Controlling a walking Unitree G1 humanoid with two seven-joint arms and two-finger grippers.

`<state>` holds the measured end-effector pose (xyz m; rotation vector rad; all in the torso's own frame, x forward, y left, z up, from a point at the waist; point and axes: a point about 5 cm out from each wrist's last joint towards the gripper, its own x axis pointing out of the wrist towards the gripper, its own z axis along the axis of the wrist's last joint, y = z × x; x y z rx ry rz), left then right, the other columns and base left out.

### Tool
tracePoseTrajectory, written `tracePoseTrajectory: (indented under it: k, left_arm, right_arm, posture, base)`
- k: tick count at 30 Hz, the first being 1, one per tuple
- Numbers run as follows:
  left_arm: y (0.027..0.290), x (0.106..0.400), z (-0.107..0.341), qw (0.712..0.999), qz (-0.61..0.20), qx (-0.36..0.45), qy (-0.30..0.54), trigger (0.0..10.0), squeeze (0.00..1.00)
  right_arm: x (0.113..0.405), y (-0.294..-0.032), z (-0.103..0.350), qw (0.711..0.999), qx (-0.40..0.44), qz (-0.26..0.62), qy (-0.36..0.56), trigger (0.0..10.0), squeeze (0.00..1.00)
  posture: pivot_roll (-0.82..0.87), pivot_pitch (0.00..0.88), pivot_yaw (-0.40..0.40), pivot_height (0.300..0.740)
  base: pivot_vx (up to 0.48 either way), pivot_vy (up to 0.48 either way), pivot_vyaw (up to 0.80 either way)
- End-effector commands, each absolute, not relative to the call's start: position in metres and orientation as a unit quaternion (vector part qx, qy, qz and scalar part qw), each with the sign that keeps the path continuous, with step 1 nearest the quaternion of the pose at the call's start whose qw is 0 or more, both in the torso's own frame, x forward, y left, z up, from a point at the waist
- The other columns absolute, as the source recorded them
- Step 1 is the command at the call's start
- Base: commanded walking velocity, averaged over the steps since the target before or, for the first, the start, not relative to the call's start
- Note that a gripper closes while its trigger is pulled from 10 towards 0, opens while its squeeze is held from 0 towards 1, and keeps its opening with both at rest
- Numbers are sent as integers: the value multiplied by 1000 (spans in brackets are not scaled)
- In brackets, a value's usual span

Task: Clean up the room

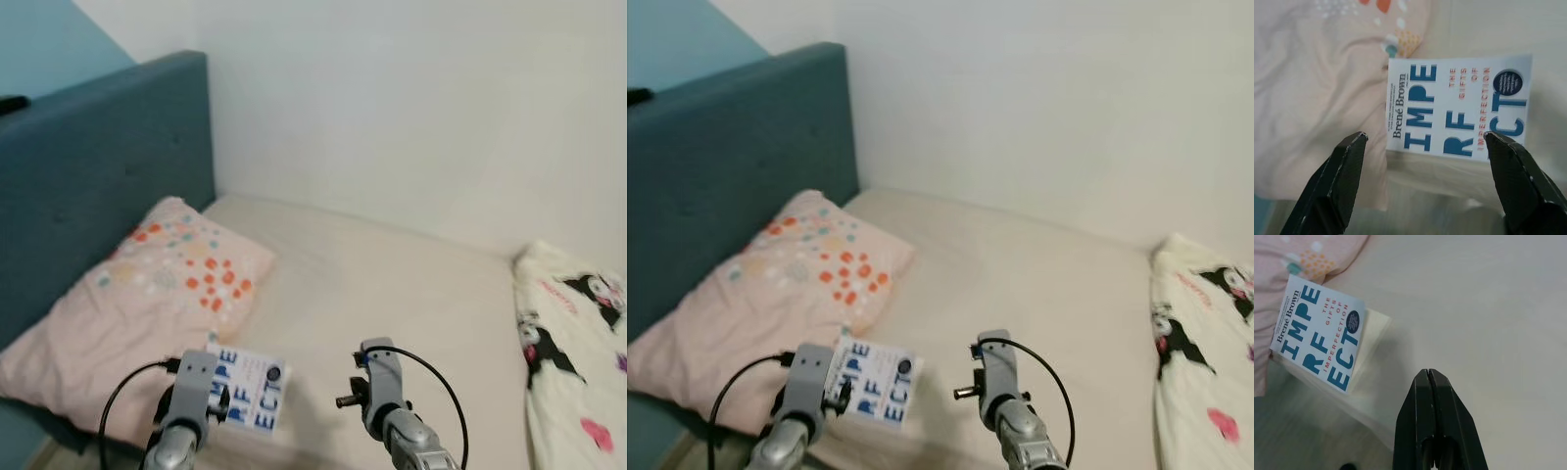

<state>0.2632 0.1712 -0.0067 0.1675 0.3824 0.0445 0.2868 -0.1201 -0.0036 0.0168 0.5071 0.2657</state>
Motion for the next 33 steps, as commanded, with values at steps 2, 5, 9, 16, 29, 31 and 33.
tracePoseTrajectory:
  k: [2, 5, 9, 16, 29, 31, 33]
  left_arm:
    - [170, 260, -10, 978, 22, 84, 191, 10000, 0]
    - [173, 259, -10, 977, 25, 86, 192, 10000, 0]
    - [174, 258, -10, 977, 28, 86, 191, 10000, 0]
    - [174, 258, -9, 979, 25, 85, 184, 10000, 0]
    - [173, 258, -8, 981, 30, 72, 177, 10000, 0]
    - [175, 257, -9, 981, 45, 61, 180, 10000, 0]
    - [177, 256, -9, 980, 49, 60, 183, 10000, 0]
  right_arm:
    - [283, -129, -8, 957, 15, 121, 262, 10000, 0]
    - [283, -128, -9, 957, 19, 122, 263, 10000, 0]
    - [282, -127, -9, 956, 24, 124, 265, 10000, 0]
    - [281, -126, -10, 956, 28, 123, 266, 10000, 0]
    - [283, -129, -7, 961, 25, 119, 249, 10000, 0]
    - [284, -128, -6, 961, 20, 123, 246, 10000, 0]
    - [284, -127, -6, 961, 17, 125, 245, 10000, 0]
  posture:
    - [3, 86, -103, 740]
    - [7, 86, -105, 740]
    - [9, 83, -102, 740]
    - [11, 77, -95, 740]
    - [15, 63, -84, 740]
    - [18, 60, -81, 740]
    - [19, 60, -81, 740]
  base:
    - [0, 0, -800]
    - [0, 0, -800]
    - [0, 0, -800]
    - [0, 0, -800]
    - [0, 0, -308]
    - [0, 0, 0]
    - [0, 0, 0]
